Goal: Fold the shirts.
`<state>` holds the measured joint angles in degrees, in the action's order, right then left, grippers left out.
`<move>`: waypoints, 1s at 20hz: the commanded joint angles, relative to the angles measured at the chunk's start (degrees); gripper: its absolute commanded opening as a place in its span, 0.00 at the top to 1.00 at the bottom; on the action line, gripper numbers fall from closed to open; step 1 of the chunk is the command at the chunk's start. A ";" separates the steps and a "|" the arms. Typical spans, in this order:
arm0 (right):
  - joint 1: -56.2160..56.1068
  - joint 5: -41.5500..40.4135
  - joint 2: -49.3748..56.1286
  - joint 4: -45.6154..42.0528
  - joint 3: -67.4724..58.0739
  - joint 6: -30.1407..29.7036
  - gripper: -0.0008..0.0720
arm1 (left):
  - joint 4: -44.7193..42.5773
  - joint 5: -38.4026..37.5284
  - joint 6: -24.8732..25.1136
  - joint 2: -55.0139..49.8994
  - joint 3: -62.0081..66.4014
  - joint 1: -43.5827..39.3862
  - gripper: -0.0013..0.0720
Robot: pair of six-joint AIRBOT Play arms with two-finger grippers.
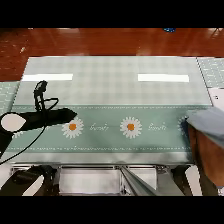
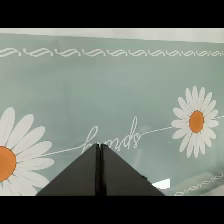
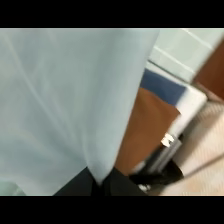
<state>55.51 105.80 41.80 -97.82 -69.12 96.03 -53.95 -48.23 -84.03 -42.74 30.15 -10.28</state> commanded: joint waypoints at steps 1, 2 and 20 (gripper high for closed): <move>4.20 0.35 -4.31 -6.58 12.63 -0.24 0.95 | -0.04 0.26 0.02 -0.26 -0.02 -0.22 0.95; 4.20 -0.09 -4.33 -6.84 15.21 0.00 0.93 | -0.04 0.26 0.02 -0.26 -0.02 -0.22 0.95; -48.15 -39.41 23.37 30.95 -14.71 -4.37 0.95 | -12.24 -13.86 -3.28 -25.70 55.34 -0.31 0.96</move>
<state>25.67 75.09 60.34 -63.05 -80.64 93.34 -59.46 -54.87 -84.29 -61.65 74.87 -5.06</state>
